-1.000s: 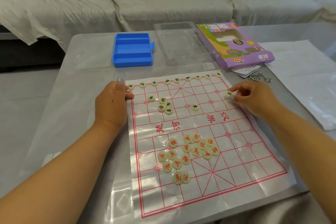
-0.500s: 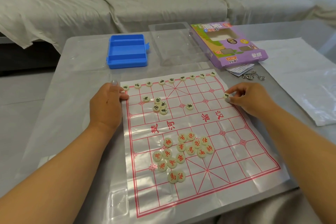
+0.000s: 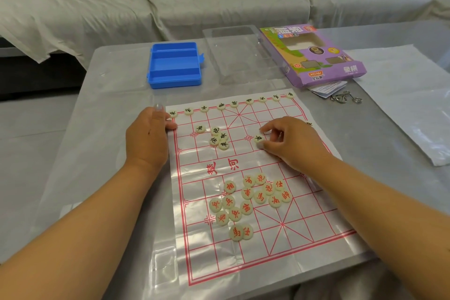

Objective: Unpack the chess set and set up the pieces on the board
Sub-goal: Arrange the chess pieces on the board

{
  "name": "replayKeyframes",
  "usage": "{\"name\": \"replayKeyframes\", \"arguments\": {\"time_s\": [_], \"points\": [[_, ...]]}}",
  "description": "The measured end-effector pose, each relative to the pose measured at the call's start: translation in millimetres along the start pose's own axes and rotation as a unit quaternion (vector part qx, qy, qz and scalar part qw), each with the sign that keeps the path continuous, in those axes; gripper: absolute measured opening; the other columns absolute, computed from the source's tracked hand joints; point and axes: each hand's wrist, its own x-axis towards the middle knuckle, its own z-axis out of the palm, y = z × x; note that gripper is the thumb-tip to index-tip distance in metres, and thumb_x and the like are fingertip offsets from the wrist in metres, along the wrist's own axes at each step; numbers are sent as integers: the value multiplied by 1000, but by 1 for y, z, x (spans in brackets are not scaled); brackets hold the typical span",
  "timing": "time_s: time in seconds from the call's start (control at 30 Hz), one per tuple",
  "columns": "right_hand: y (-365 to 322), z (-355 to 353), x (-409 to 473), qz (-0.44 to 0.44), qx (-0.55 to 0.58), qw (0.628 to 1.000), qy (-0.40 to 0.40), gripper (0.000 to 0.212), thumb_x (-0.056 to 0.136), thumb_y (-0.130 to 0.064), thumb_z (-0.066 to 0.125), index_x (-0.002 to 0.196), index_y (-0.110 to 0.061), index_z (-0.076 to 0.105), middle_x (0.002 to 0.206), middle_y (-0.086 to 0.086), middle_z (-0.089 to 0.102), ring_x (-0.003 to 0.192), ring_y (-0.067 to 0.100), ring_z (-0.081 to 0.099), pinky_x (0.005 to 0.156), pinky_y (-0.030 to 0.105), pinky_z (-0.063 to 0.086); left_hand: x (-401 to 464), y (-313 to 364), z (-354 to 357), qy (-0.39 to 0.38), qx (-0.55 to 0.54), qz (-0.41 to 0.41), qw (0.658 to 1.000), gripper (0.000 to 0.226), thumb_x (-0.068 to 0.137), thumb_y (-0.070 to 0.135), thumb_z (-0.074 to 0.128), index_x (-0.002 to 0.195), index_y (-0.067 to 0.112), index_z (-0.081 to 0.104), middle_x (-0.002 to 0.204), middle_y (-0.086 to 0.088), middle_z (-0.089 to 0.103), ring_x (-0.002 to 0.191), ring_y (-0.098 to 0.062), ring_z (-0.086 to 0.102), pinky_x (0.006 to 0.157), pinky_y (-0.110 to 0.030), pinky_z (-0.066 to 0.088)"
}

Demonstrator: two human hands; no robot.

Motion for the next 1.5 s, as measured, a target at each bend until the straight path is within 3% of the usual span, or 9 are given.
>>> {"name": "replayKeyframes", "arguments": {"time_s": [0.23,0.37,0.57,0.97,1.23,1.4,1.5], "points": [[3,-7,6,-15,-5,1000,15,24,83,-32,69,106,-26,68,88,-9,59,71,6,48,62,16,36,0,0,0,0,15,6,1000,49,102,41,21,101,10,60,91,-4,66,86,-12,57,65,-8,31],[37,-51,15,47,18,995,82,23,81,-28,71,103,-23,69,76,-12,57,67,5,50,64,23,40,1,-2,1,0,18,5,1000,49,101,42,22,101,11,60,92,-5,66,88,-14,59,66,-9,33],[41,-39,15,40,-23,999,17,26,80,-31,71,105,-26,70,81,-11,58,70,8,50,67,25,40,0,-1,0,-3,16,12,1000,46,102,40,21,98,13,58,92,-6,67,87,-13,58,65,-7,31],[21,-22,15,9,-88,996,-9,39,77,-45,68,114,-32,67,95,-6,64,85,11,50,78,34,46,1,-1,1,-2,15,4,1000,48,101,41,23,101,11,59,93,-7,67,87,-13,59,67,-9,33],[-42,6,4,-58,-33,997,-29,37,77,-47,69,109,-28,68,91,-7,63,80,9,53,77,29,49,4,-1,1,-11,24,-9,1000,48,102,40,23,105,10,60,91,-4,65,88,-14,60,67,-10,35],[-57,30,8,-28,-30,998,-50,41,74,-54,69,107,-29,66,72,-14,53,73,9,51,76,30,49,4,-1,1,-15,35,-9,999,46,102,38,23,107,9,58,91,-2,63,86,-13,58,63,-8,34],[-56,35,8,-32,-18,998,-45,35,77,-49,69,104,-28,67,72,-15,53,71,8,51,72,28,48,4,-1,0,-14,32,-4,999,46,102,37,23,108,8,58,93,-4,64,88,-14,59,65,-8,34]]}}
